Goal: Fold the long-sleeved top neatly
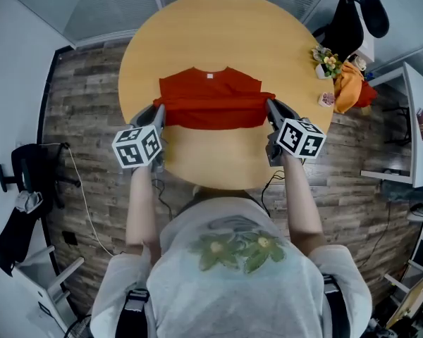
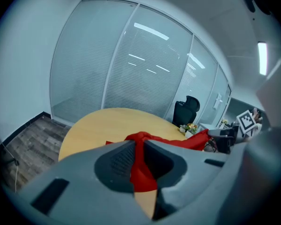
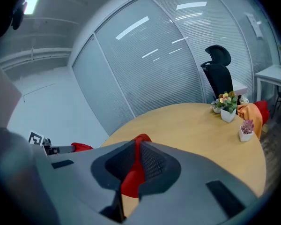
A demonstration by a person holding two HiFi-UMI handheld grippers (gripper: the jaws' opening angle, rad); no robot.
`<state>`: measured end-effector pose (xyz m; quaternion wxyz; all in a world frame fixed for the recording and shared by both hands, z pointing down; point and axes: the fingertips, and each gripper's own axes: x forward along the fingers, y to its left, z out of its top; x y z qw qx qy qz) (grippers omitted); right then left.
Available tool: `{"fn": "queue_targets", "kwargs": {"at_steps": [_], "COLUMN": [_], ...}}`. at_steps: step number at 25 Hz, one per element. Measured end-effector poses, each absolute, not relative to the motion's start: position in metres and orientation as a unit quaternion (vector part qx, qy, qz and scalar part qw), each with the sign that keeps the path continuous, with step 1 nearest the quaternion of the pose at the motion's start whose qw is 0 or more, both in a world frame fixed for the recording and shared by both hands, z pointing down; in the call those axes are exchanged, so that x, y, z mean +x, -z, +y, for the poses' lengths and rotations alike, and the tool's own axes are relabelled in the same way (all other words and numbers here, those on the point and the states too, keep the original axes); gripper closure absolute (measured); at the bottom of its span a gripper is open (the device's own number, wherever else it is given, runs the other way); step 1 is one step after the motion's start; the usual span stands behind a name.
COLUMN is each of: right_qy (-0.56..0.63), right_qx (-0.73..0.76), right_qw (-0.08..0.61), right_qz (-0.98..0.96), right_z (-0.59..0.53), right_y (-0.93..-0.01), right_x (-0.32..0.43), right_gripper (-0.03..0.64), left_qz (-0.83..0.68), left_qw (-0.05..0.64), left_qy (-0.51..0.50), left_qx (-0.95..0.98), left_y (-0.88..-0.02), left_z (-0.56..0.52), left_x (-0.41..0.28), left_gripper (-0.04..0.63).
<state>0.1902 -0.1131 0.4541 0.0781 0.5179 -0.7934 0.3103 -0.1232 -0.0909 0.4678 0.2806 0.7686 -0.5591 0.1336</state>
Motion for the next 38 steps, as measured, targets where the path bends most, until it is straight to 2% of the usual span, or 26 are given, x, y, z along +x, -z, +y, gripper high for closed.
{"fn": "queue_targets", "kwargs": {"at_steps": [15,22,33,34,36,38], "right_qy": [-0.414,-0.43,-0.464,-0.468,-0.474,-0.471], "right_qx": [0.509,0.516,0.504,0.497,0.482,0.475], "right_qw": [0.12,0.166,0.175,0.17,0.155,0.138], "right_qz": [-0.745,-0.722,-0.708,-0.711,-0.721,-0.73], "right_z": [-0.24,-0.261,-0.272,-0.273,-0.272,-0.271], "right_y": [-0.555,-0.612,-0.648,-0.647,-0.639,-0.627], "right_x": [0.178,0.183,0.18,0.178,0.175,0.177], "right_gripper": [0.574,0.574,0.563,0.54,0.434,0.401], "left_qz": [-0.582,-0.575,-0.566,-0.564,-0.562,-0.562], "left_qw": [0.348,0.375,0.401,0.405,0.414,0.411], "left_qy": [-0.22,-0.251,-0.277,-0.271,-0.247,-0.221], "left_qx": [0.702,0.682,0.665,0.667,0.672,0.683], "left_y": [-0.555,-0.603,-0.639,-0.638,-0.63,-0.615], "left_z": [-0.206,-0.229,-0.243,-0.243,-0.244,-0.245], "left_x": [-0.143,-0.143,-0.141,-0.14,-0.139,-0.139], "left_gripper": [0.537,0.537,0.526,0.509,0.466,0.411]}}
